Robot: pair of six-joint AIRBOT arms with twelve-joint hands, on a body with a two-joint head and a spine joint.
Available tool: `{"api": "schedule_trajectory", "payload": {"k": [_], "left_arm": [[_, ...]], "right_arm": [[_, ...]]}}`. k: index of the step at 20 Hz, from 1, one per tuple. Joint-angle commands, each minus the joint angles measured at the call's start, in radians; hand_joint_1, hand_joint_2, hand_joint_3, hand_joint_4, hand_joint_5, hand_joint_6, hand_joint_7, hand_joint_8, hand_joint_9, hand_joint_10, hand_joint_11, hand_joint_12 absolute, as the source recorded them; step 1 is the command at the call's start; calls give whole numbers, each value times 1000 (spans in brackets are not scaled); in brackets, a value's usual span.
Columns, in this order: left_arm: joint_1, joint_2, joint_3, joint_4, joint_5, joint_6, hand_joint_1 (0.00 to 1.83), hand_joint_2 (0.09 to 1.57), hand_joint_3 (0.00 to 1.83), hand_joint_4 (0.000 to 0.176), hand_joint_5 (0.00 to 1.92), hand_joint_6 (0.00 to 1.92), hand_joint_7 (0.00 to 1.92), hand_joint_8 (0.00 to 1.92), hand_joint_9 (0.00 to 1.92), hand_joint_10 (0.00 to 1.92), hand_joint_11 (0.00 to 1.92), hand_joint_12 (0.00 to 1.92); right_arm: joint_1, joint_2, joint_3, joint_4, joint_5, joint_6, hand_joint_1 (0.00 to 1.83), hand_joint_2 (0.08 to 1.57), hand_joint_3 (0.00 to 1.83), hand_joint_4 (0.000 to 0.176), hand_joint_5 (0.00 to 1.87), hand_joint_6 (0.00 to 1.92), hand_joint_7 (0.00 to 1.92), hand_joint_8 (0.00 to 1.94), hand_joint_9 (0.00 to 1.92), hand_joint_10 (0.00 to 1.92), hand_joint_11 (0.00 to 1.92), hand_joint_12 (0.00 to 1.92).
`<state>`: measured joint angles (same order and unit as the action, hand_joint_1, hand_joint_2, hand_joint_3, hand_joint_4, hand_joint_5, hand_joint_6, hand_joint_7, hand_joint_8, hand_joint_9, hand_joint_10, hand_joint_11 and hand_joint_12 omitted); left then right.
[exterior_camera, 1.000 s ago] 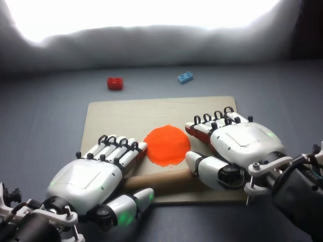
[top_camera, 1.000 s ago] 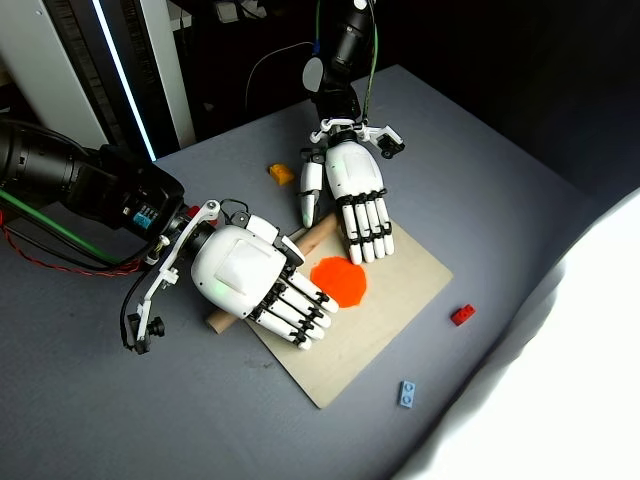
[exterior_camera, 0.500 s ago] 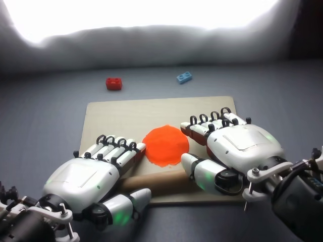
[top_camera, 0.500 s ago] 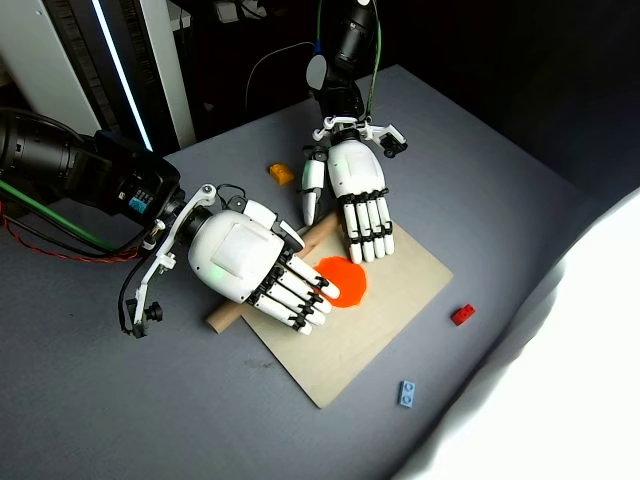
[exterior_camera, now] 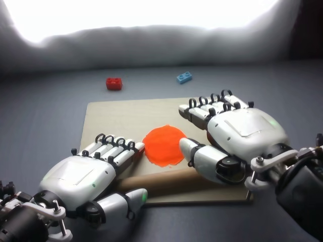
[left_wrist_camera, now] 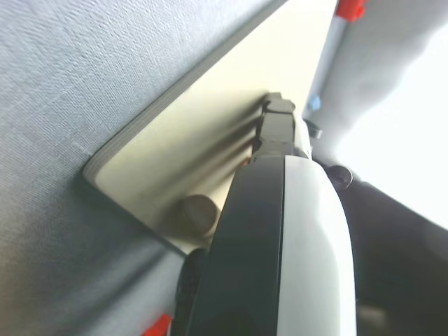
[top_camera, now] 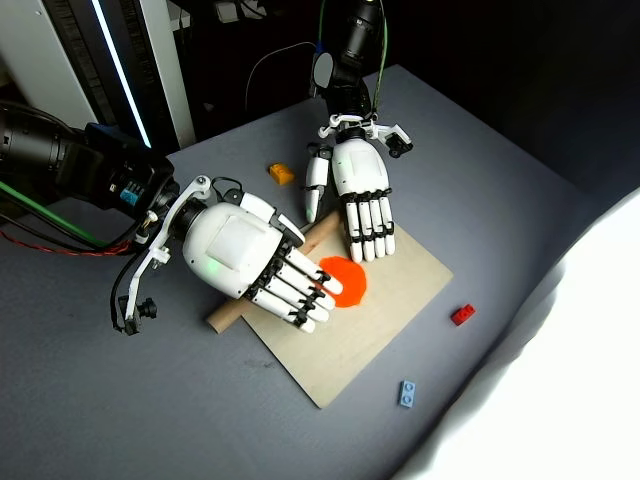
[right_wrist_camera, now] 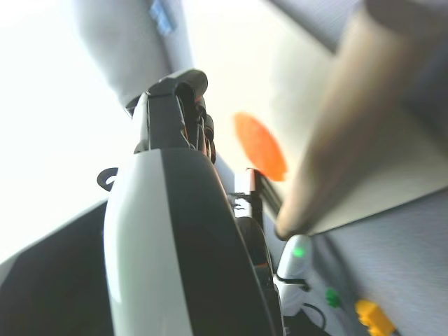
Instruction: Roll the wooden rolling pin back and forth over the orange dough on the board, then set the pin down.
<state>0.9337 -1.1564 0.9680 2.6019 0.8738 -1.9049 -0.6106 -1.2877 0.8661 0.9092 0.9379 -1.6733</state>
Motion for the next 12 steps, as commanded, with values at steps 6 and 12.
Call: {"api": "schedule_trajectory", "payload": {"k": [6,12], "left_arm": [[-13,30,8,-1,30,-15,0,1418,0,0,33,0,59,0,53,0,0,172],[-84,105,-21,21,-48,-15,0,1410,0,0,35,2,50,0,50,2,0,188]], "right_arm": [[21,42,-40,-60,84,1,0,1570,60,0,261,2,263,1,216,3,0,702],[27,76,-71,-64,91,-19,0,1571,55,0,255,0,253,0,200,0,0,727]]}}
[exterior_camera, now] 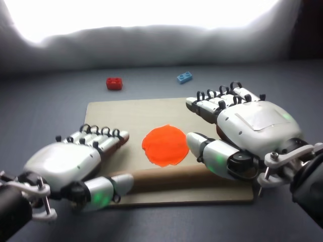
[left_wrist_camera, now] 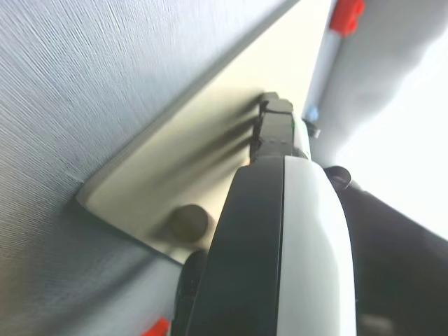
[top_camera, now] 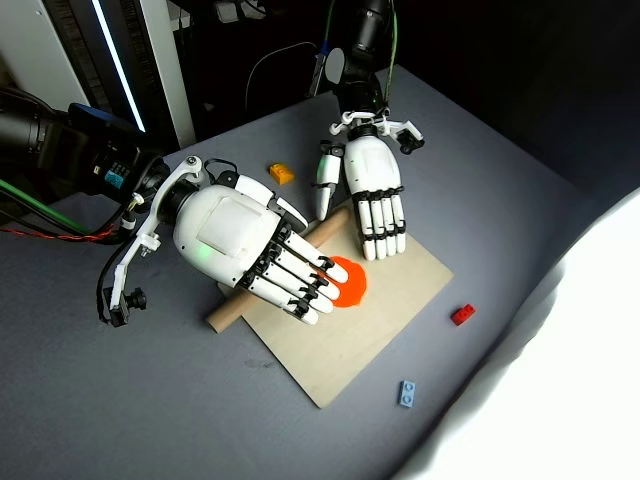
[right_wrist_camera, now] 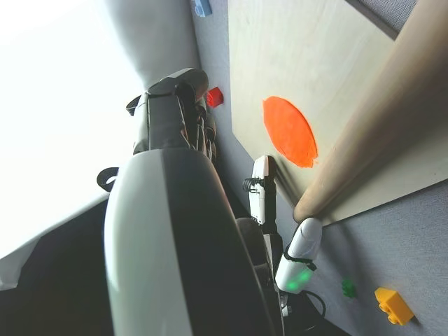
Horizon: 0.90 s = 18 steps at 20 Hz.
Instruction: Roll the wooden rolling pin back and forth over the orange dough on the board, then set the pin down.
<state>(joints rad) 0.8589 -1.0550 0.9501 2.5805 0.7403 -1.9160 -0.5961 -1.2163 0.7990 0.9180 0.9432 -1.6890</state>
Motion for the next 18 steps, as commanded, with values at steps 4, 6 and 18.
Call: {"api": "schedule_trajectory", "payload": {"k": [4,6,18], "left_arm": [[-74,52,-26,56,22,-4,0,1409,0,0,35,0,47,0,42,3,0,152],[-111,76,-39,65,-14,-4,0,1410,0,0,34,2,45,1,43,2,0,153],[-185,222,-137,432,-69,-262,0,1309,0,0,54,10,136,8,135,16,0,415]], "right_arm": [[26,24,-19,-75,83,-6,0,1571,49,0,275,9,271,6,220,10,0,726],[29,34,-29,-76,80,-8,0,1571,36,0,252,4,247,1,200,2,0,643],[71,186,-168,-126,85,-40,0,1438,0,0,260,7,285,10,229,21,0,673]]}}
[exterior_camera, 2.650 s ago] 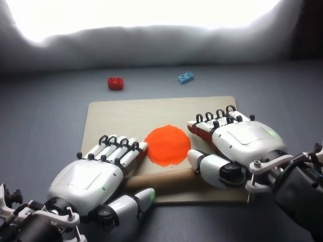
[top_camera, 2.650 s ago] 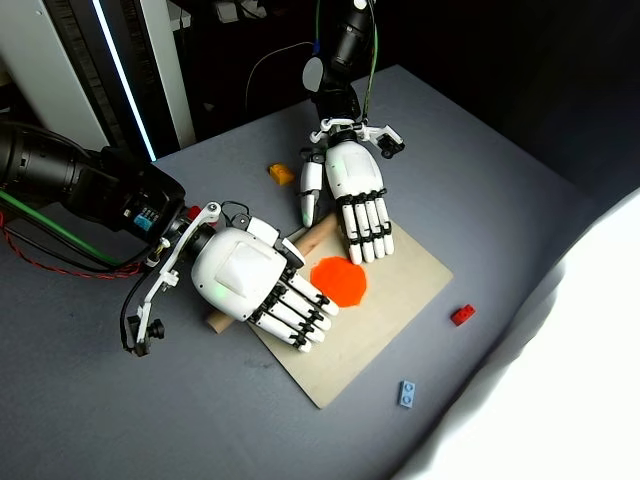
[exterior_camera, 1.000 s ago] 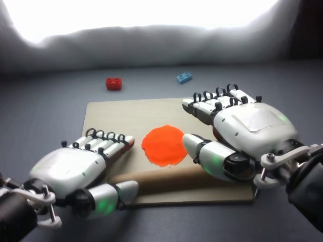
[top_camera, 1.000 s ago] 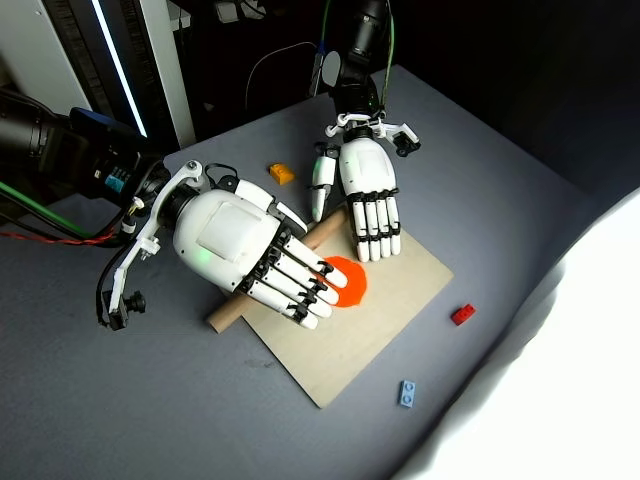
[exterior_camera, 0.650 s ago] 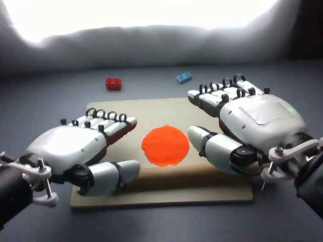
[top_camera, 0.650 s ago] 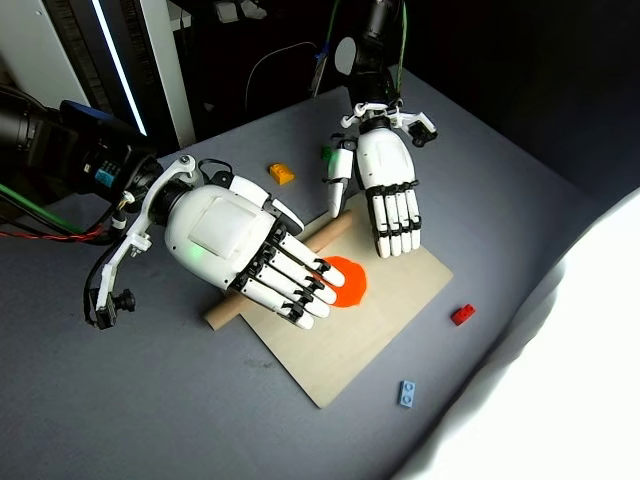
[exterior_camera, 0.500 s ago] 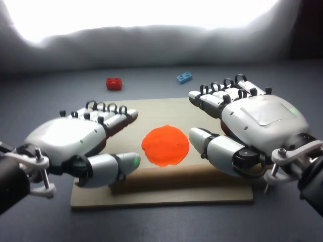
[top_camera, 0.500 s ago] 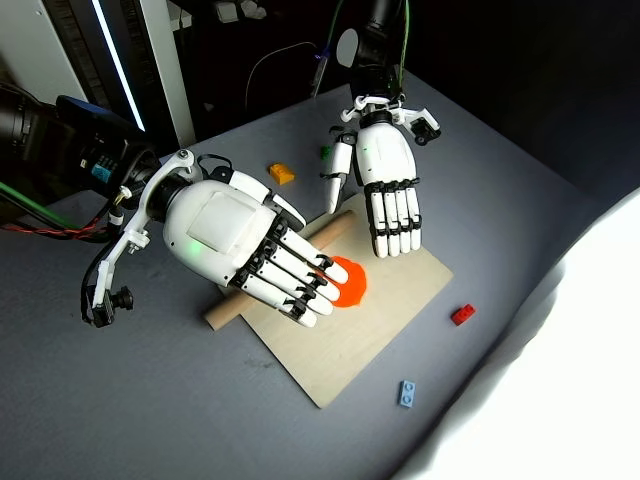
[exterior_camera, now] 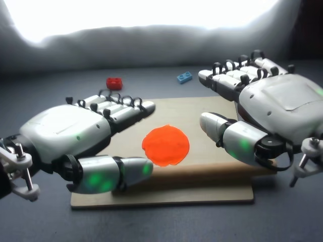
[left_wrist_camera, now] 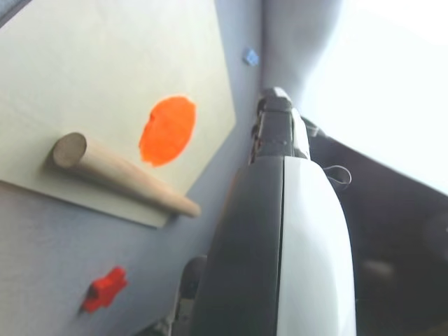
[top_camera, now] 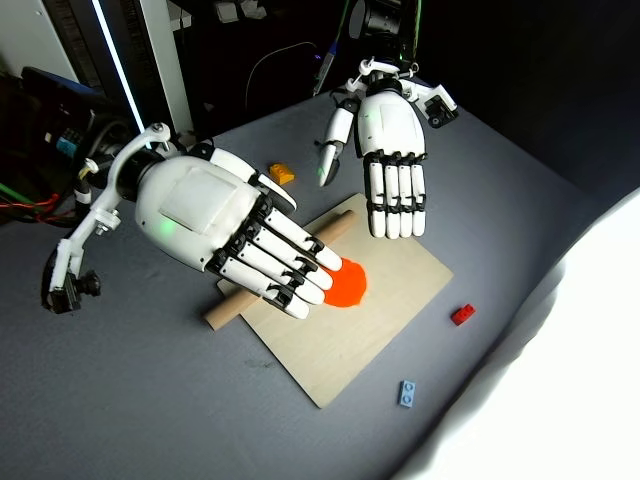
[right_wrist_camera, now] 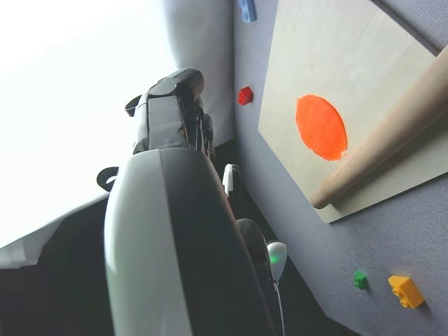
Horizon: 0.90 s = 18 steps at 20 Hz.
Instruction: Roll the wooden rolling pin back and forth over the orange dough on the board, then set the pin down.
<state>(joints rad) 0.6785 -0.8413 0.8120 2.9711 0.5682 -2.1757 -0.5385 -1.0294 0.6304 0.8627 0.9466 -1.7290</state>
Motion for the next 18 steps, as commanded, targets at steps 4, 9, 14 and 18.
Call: {"api": "schedule_trajectory", "payload": {"k": [4,9,14,18], "left_arm": [[0,29,-42,41,125,-8,0,1291,0,0,99,10,201,8,187,16,0,547],[-22,34,-56,41,137,-12,0,1333,1,4,479,30,657,45,636,246,94,1353],[-49,39,-68,41,115,-11,0,1410,3,0,734,74,614,729,477,1203,316,1583],[-61,54,-71,41,111,-11,0,1487,2,0,661,848,734,1035,662,1256,431,1595]], "right_arm": [[16,28,-27,-86,100,-10,0,1410,0,0,285,17,315,13,274,39,0,782],[26,31,-26,-86,108,-23,0,1401,1,0,261,914,515,684,252,1326,0,1785],[31,31,-26,-86,108,-27,0,1407,1,0,374,1424,477,1463,408,1665,185,1920],[36,33,-26,-98,107,-30,0,1448,11,0,553,1708,694,1713,565,1917,523,1921]]}}
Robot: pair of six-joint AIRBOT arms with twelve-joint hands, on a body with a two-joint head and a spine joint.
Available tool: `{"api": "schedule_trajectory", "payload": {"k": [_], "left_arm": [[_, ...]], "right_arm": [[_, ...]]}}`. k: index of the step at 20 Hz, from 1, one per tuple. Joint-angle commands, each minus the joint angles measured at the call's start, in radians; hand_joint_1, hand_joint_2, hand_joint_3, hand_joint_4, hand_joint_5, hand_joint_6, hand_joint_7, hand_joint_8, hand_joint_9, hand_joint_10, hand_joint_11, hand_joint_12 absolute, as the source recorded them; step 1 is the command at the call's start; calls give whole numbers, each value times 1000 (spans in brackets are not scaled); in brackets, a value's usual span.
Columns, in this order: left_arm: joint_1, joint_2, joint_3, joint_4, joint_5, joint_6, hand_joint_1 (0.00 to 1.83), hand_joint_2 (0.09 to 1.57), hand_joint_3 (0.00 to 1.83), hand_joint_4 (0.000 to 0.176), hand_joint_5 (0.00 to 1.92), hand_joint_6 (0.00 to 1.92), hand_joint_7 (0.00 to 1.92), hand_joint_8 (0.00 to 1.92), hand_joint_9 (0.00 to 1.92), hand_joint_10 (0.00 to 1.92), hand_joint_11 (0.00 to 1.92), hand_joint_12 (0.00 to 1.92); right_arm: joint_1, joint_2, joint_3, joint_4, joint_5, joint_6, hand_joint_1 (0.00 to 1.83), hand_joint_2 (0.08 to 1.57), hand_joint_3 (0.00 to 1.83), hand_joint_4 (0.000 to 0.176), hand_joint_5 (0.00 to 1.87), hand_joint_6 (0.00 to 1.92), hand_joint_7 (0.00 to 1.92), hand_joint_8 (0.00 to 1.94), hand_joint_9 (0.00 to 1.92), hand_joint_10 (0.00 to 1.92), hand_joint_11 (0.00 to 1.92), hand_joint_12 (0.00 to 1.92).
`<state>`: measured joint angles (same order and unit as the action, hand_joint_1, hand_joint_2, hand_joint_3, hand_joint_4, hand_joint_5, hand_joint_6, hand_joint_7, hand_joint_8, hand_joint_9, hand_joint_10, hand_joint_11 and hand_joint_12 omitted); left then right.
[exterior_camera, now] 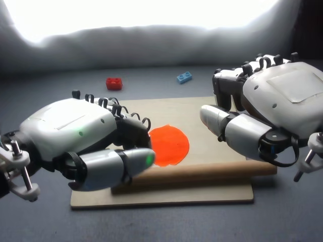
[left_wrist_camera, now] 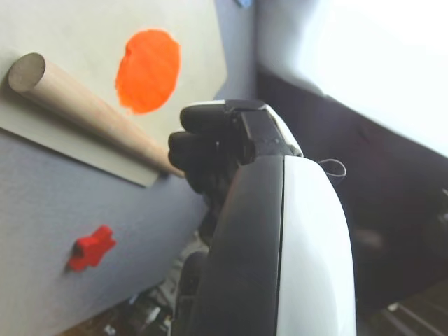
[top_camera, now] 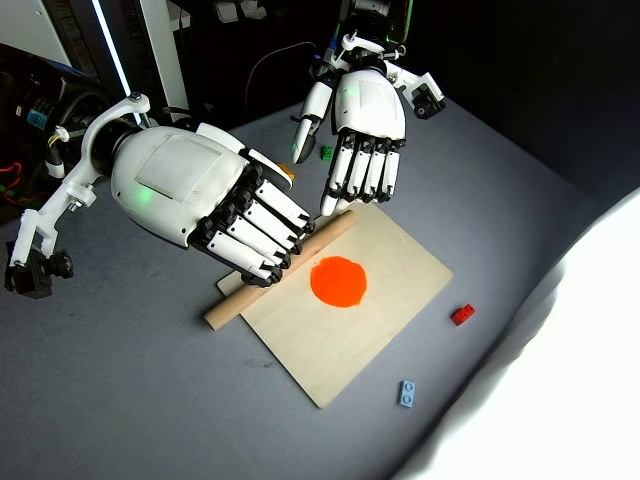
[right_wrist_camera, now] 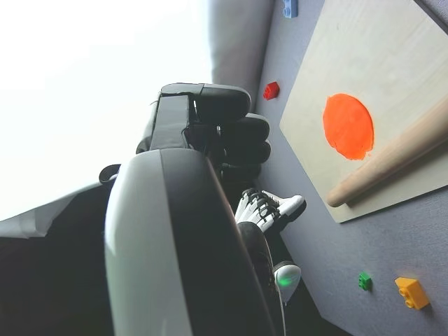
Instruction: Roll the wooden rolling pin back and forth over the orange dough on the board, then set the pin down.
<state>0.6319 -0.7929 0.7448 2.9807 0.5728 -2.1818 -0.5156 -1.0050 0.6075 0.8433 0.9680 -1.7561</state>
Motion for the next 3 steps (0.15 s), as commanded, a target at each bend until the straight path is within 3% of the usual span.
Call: {"api": "schedule_trajectory", "payload": {"k": [1,3], "left_arm": [[-17,9,-5,31,105,-2,0,1487,2,0,661,848,734,1035,662,1256,431,1595],[-24,16,-7,31,99,2,0,1502,2,0,670,917,725,1146,664,1340,450,1655]], "right_arm": [[14,9,-3,-96,86,-3,0,1448,11,0,553,1708,694,1713,565,1917,523,1921],[15,12,-3,-119,87,0,0,1465,12,0,566,1722,711,1713,585,1915,550,1921]]}}
